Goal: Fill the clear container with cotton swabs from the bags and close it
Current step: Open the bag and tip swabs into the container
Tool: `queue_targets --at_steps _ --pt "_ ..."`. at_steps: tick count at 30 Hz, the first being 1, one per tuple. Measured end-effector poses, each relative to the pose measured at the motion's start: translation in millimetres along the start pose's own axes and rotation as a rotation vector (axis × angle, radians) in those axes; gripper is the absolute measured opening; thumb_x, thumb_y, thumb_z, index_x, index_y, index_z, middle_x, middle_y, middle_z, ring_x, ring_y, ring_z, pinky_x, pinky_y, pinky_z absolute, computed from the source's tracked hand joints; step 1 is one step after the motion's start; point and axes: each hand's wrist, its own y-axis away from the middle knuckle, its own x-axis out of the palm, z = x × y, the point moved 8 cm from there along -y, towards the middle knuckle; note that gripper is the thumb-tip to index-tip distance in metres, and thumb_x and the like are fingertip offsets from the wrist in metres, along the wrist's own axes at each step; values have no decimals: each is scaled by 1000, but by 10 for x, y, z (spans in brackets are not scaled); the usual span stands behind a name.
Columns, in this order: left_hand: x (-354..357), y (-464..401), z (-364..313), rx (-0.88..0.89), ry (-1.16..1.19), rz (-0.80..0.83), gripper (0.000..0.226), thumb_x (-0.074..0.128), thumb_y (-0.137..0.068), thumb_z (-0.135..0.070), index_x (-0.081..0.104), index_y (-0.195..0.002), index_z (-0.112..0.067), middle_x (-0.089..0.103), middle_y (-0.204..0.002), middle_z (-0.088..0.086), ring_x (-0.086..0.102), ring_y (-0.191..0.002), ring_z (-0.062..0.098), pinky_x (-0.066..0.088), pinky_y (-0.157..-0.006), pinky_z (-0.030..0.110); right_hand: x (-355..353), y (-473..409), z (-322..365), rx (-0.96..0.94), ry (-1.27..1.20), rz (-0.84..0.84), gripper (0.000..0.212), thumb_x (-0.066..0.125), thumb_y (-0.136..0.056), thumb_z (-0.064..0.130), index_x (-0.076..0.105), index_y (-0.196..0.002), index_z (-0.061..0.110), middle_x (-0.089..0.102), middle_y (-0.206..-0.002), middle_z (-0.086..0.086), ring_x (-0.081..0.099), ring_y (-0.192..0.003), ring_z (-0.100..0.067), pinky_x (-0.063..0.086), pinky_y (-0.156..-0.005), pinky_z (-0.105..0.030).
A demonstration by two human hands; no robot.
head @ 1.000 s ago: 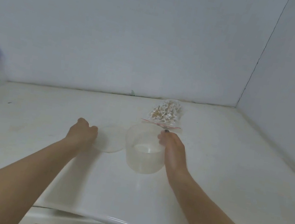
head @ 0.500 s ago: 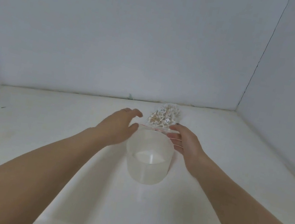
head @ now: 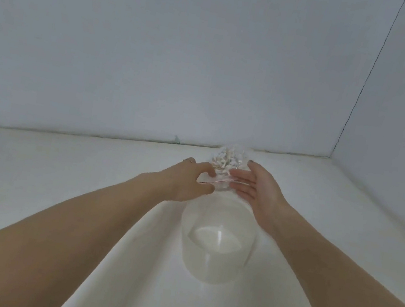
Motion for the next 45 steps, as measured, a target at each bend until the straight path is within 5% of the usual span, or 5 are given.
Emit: queue_targets --at_steps 7,13,19,33,45 --pt "-461 91 -436 296 -265 -292 21 42 -107 -33 55 -106 -17 52 -101 0 59 -90 25 47 -72 38 118 8 540 -76 73 133 47 45 -102 42 72 -113 4 74 -112 -13 71 -104 -25 50 -102 -36" --pt "-672 159 -562 300 -319 -448 31 41 -108 -44 42 -103 -14 53 -98 1 54 -80 25 49 -68 41 211 93 849 -173 105 105 43 49 -100 37 74 -103 3 76 -100 -16 73 -100 -30 53 -101 -40" --pt "-704 214 -634 299 -410 -446 15 33 -109 -20 34 -94 -18 41 -87 -3 51 -76 28 41 -62 38 223 165 905 -205 154 65 34 54 -97 34 72 -96 5 71 -87 -11 70 -85 -26 55 -99 -43" --pt "-596 262 -507 104 608 -218 13 59 -99 -17 58 -89 -8 58 -74 5 52 -57 14 46 -54 21 328 279 831 -201 202 71 26 52 -96 33 61 -89 9 62 -82 -9 62 -72 -22 57 -86 -43" --pt "-496 260 -385 50 800 -114 15 46 -103 -10 58 -94 -7 61 -82 9 57 -68 18 53 -61 26 467 322 879 -285 329 112 28 52 -97 30 63 -80 11 64 -67 -4 59 -60 -20 53 -70 -36"
